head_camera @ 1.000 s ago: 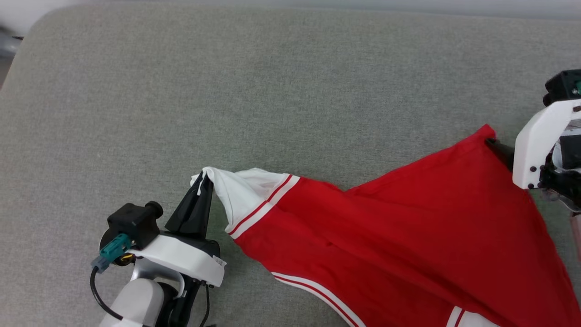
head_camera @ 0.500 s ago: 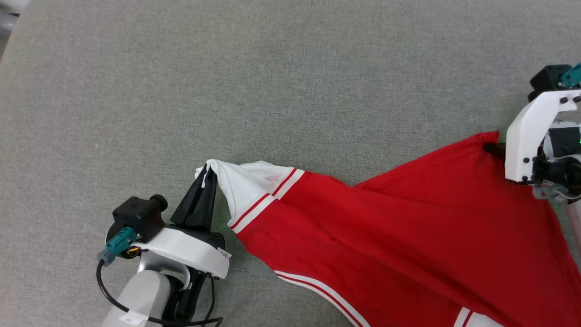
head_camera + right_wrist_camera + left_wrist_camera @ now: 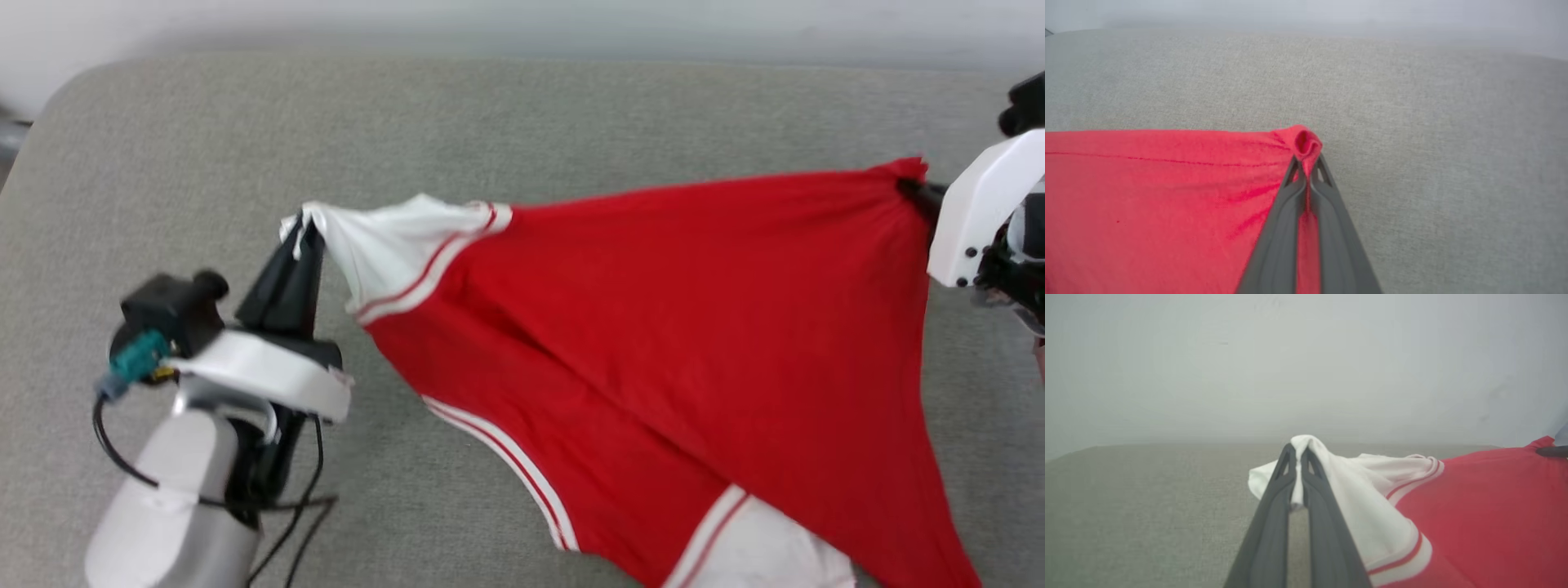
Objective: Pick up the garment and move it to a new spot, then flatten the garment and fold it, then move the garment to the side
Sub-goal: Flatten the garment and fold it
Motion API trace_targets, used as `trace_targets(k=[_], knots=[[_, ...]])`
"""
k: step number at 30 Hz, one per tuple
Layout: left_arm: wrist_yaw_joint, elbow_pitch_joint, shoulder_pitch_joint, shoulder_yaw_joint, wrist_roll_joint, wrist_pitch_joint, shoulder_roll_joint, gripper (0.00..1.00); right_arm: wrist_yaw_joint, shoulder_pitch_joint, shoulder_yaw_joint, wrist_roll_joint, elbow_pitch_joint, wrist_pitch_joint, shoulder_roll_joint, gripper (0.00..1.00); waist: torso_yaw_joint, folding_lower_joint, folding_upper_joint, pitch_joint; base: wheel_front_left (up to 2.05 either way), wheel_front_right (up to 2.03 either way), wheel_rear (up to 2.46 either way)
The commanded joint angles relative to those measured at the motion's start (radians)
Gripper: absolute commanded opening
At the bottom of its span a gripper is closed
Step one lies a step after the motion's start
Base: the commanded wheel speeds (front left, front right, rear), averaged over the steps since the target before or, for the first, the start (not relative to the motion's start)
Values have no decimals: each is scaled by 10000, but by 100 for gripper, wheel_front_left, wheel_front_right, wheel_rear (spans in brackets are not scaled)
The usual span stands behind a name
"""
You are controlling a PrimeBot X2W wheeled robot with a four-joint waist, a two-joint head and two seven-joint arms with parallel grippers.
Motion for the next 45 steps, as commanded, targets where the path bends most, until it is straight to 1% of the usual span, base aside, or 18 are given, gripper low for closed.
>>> trace_targets(k=[1,3,8,13,15,22,25,31,37,39,45], knots=[[13,-23,-344,51,107,75,82,0,-7,-177,-109,-122,-27,-167,7,0,-259,-1,0,-259,0,0,0],[-102,119,-946,113,26,284,249,0,-7,-336,-304,-390,-39,-456,66,0,-389,-1,0,-345,0,0,0],[-352,750,-2610,308,-148,509,415,0,-9,-853,-823,-1064,41,-1155,373,0,-730,-1,0,-451,0,0,0],[-501,1878,-4549,344,-79,764,585,0,-10,-1853,-1470,-1938,130,-1888,799,0,-977,-1,0,-180,0,0,0],[-496,2380,-5382,367,8,832,657,0,-12,-2374,-1717,-2268,189,-2163,926,0,-1051,-1,0,-11,0,0,0],[-539,4069,-8448,452,257,884,923,0,-13,-4484,-2424,-3308,518,-3053,1198,0,-1135,-1,0,872,0,0,0],[-560,4636,-9696,402,456,804,1065,0,-16,-5385,-2633,-3530,653,-3456,1221,0,-1139,-1,0,1295,0,0,0],[-618,5608,-11846,365,759,523,1354,0,-18,-7073,-2700,-3883,839,-3988,1219,0,-1109,-1,0,2449,0,0,0],[-720,6400,-12919,311,715,242,1419,0,-21,-8369,-2559,-4032,1435,-4447,1258,0,-1024,-1,0,3524,0,0,0],[-738,6537,-12984,313,665,189,1409,0,-21,-8512,-2508,-4024,1609,-4516,1272,0,-1018,-1,0,3653,0,0,0],[-860,7338,-13122,284,305,-16,1256,0,-20,-9120,-2093,-3826,2713,-5005,1272,0,-934,-1,0,4262,0,0,0]])
